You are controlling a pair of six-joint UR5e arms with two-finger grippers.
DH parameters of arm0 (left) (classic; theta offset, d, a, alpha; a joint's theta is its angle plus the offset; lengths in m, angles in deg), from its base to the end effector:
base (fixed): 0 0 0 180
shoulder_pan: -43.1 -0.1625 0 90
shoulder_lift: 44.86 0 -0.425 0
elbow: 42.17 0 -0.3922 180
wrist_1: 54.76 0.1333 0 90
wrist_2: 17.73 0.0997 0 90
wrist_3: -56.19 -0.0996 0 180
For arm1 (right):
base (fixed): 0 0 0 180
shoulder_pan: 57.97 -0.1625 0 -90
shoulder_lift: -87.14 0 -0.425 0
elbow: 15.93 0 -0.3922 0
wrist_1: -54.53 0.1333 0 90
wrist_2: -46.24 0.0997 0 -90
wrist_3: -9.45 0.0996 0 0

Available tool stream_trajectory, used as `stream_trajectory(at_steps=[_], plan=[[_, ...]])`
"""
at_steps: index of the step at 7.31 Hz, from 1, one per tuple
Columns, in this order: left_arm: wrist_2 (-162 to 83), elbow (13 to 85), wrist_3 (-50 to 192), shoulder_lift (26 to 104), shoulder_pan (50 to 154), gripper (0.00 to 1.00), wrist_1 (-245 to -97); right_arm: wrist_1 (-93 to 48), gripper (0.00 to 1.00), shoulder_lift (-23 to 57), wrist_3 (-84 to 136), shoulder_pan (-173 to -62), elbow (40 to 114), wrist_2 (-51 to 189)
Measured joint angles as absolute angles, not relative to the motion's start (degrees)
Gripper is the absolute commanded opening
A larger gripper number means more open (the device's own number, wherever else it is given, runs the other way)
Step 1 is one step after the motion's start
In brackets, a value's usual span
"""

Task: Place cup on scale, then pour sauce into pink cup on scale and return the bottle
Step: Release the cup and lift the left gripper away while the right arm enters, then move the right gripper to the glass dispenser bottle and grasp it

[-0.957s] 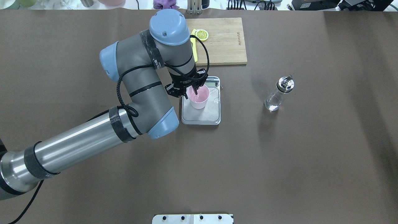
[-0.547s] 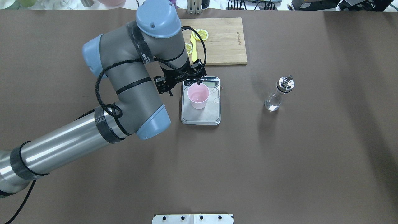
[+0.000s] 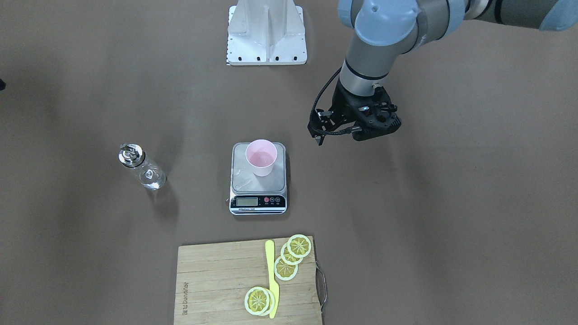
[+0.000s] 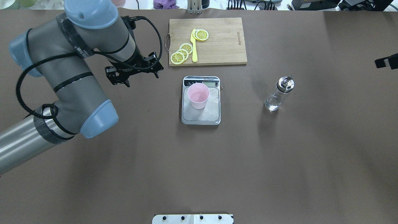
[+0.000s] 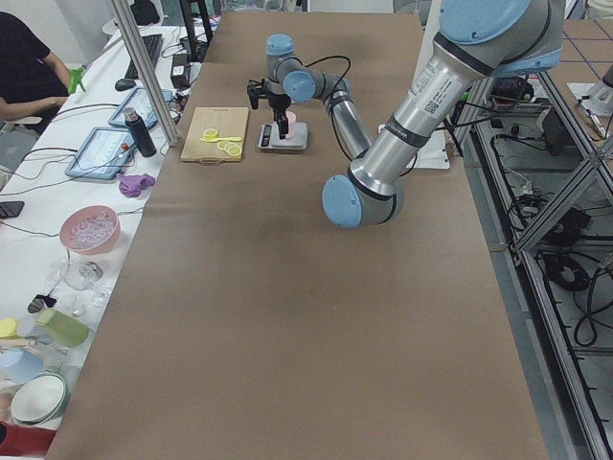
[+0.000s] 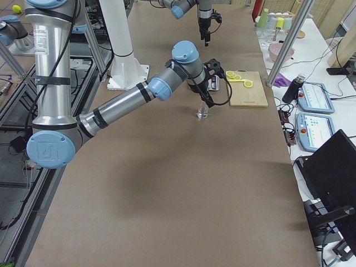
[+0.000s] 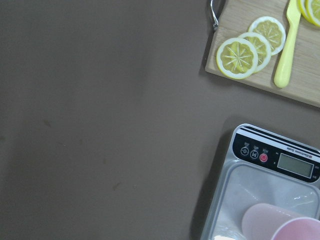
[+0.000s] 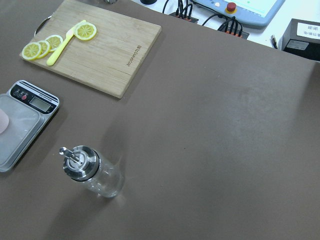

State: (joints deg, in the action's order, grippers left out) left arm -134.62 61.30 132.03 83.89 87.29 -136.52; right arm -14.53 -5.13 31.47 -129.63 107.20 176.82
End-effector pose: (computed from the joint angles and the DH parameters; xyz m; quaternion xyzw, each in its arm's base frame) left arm 0.3972 -0.5092 0.1787 -0.0107 0.4231 -0.1496 0.8936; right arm -0.0737 -0.4401 0.3544 0.2769 -0.4341 -0.1243 0.8482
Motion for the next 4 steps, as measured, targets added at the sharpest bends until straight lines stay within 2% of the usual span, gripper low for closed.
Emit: stream_trajectory(at_steps=[4], plan=[[-134.6,63.6,128.0,79.8,88.7,0.99,-136.4,8.7,1.00,-15.6,47.4,-109.5,107.4,154.5]])
